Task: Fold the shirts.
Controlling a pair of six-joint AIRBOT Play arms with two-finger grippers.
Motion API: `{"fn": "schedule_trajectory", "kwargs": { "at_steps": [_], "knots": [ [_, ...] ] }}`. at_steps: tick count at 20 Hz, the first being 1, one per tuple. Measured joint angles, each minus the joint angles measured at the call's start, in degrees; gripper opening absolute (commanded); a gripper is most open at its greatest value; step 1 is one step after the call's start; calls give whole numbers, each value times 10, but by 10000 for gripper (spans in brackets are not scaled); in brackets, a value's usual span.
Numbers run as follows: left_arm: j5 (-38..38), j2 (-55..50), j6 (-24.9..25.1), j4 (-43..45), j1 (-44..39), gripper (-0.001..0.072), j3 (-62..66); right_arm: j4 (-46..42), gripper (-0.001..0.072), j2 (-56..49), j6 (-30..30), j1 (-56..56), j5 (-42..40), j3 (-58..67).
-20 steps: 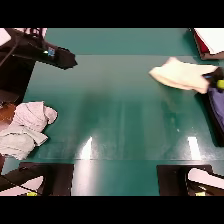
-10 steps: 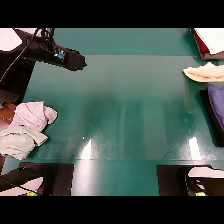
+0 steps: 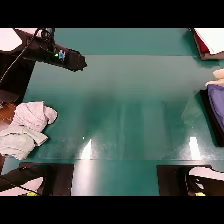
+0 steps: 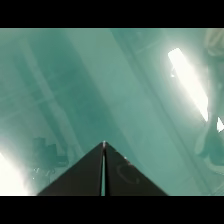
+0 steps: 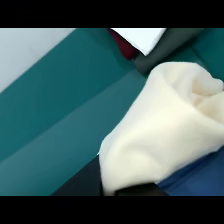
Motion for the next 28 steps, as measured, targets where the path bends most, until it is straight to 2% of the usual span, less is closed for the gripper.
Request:
{"fn": "schedule_trajectory", "kwargs": {
  "at_steps": [4, 9, 11, 13, 14, 20, 24, 25, 27, 28],
  "knots": [
    [-1, 0, 1, 0, 0, 30, 0, -110, 13, 42, 32, -8, 58, -26],
    [-6, 0, 7, 0, 0, 30, 0, -257, 15, 101, 69, -28, 94, -116],
    [-8, 0, 9, 0, 0, 30, 0, -298, 42, 122, 80, -50, 105, -158],
    [-9, 0, 9, 0, 0, 30, 0, -323, 404, 139, 86, -78, 112, -199],
    [-9, 0, 10, 0, 0, 30, 0, -332, 456, 147, 87, -95, 113, -218],
    [-10, 0, 11, 0, 0, 30, 0, -344, 451, 163, 92, -173, 129, -275],
    [-9, 0, 11, 0, 0, 30, 0, -270, 447, 185, 92, -135, 123, -283],
    [-9, 0, 11, 0, 0, 30, 0, -254, 401, 193, 92, -111, 118, -283],
    [-9, 0, 11, 0, 0, 30, 0, -229, 59, 213, 92, -47, 103, -285],
    [-9, 0, 11, 0, 0, 30, 0, -220, 15, 222, 92, -16, 95, -285]
  ]
}}
